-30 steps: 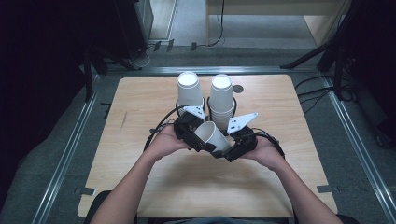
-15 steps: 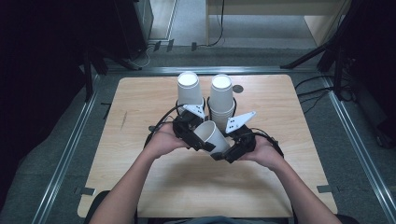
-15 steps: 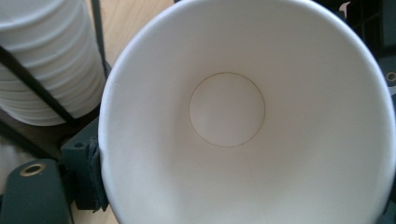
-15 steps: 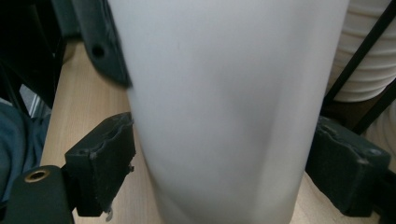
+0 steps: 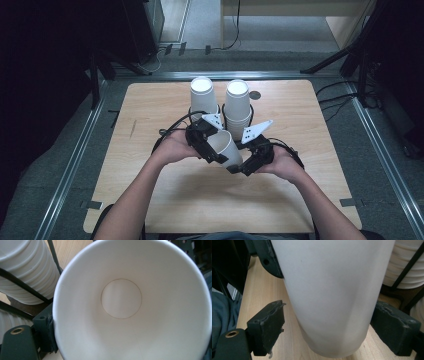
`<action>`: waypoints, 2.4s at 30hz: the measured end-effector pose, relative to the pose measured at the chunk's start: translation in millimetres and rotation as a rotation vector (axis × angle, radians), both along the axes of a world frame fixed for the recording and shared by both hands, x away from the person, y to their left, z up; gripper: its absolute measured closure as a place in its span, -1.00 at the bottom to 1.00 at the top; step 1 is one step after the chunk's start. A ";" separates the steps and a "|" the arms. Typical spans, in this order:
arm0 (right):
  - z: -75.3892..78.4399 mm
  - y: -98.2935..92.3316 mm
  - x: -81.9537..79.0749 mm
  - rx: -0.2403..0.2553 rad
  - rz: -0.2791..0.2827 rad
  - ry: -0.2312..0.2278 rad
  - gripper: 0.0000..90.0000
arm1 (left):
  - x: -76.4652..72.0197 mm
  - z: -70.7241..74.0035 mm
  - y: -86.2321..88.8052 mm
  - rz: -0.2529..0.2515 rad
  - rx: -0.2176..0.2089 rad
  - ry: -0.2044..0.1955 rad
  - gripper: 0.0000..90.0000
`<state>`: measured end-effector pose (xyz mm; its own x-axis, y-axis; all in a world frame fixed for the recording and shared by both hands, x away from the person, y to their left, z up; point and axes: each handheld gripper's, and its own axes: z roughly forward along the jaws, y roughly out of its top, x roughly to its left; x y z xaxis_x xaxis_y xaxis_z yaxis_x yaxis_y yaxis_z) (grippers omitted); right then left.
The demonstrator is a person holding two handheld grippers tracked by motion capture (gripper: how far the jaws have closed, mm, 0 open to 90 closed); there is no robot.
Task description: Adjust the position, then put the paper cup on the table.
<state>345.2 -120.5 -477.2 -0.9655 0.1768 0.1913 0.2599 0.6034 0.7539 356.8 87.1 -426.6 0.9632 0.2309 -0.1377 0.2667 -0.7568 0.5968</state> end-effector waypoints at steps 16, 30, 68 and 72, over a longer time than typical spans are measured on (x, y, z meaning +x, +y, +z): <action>-8.8 5.3 -0.4 -0.012 0.026 0.017 -0.66 | -7.6 -3.3 -17.8 -0.108 0.089 -0.063 -0.78; -8.4 6.9 -1.9 -0.018 0.031 -0.033 -0.51 | -9.2 -5.3 -11.9 -0.084 0.046 -0.071 -1.00; -1.7 -2.1 -0.1 0.056 0.006 -0.067 -0.52 | -6.3 -18.1 -3.2 0.042 -0.203 0.006 -1.00; -2.1 -1.3 -1.0 0.055 0.011 -0.061 -0.52 | -6.8 -19.0 -4.0 0.044 -0.207 -0.001 -1.00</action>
<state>344.1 -121.8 -479.2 -0.9775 0.1569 0.1408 0.2056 0.5634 0.8002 350.0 83.1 -445.6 0.9531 0.2391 -0.1853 0.2956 -0.6055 0.7389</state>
